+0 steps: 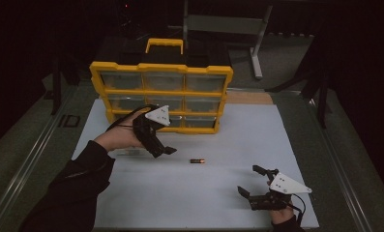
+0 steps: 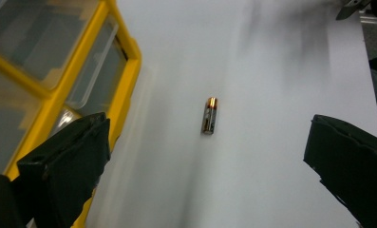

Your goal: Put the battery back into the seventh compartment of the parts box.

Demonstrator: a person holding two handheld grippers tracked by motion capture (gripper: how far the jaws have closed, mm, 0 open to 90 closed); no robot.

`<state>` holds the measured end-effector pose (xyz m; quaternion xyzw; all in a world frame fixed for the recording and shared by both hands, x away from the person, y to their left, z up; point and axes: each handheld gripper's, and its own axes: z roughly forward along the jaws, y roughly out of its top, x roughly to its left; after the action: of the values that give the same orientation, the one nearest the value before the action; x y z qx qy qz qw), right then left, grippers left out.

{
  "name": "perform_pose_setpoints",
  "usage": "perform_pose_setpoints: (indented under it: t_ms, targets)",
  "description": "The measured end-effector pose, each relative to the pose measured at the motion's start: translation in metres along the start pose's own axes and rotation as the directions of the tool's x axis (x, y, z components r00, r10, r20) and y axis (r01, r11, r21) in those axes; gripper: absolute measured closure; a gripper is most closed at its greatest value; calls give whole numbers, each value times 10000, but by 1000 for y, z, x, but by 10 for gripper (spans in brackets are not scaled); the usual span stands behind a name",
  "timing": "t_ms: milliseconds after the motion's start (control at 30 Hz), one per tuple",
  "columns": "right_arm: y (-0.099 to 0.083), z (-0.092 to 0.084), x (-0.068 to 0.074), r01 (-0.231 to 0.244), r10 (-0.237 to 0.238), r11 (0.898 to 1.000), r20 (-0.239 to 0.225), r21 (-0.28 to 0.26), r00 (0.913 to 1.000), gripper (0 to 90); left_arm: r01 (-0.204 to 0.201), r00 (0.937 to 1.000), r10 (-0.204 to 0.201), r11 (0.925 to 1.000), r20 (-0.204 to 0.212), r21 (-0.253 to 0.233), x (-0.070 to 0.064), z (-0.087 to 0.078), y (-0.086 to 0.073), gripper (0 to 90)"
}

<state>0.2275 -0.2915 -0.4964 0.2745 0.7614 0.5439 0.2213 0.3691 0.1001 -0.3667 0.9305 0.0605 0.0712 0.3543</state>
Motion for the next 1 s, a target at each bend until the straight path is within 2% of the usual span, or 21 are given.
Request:
perform_pose_setpoints:
  t_ms: [233, 567, 633, 667, 733, 833, 1000]
  targets:
    - [0, 0, 0, -9, 9, 10000, 1, -2, 10000, 90, -153, 9997, 156, 9997, 190, -194, -4, 14, 8, 16]
    - [0, -1, 0, -26, 26, 10000, -11, -8, 10000, 89, -344, 9971, 381, 9978, 654, -562, -9, 45, 19, 32]
    - [0, 0, 0, -27, 27, 10000, -16, -8, 10000, 89, -344, 9971, 381, 9978, 654, -562, -9, 45, 19, 32]
    - [0, 0, 0, -42, 42, 10000, -25, 1, 10000, 90, -360, 9961, 411, 9972, 780, -657, -11, 54, 21, 40]
    - [0, 0, 0, -25, 25, 10000, -30, 0, 10000, 90, -482, 9966, 524, 9966, 632, -661, -12, 61, 21, 56]
    - [0, 0, 0, -29, 29, 10000, -29, 1, 10000, 90, -521, 9952, 578, 9961, 796, -716, -14, 71, 22, 79]
    - [0, -1, 0, -61, 61, 10000, -38, -17, 10000, 90, -590, 9936, 636, 9969, 933, -511, -14, 89, 18, 124]
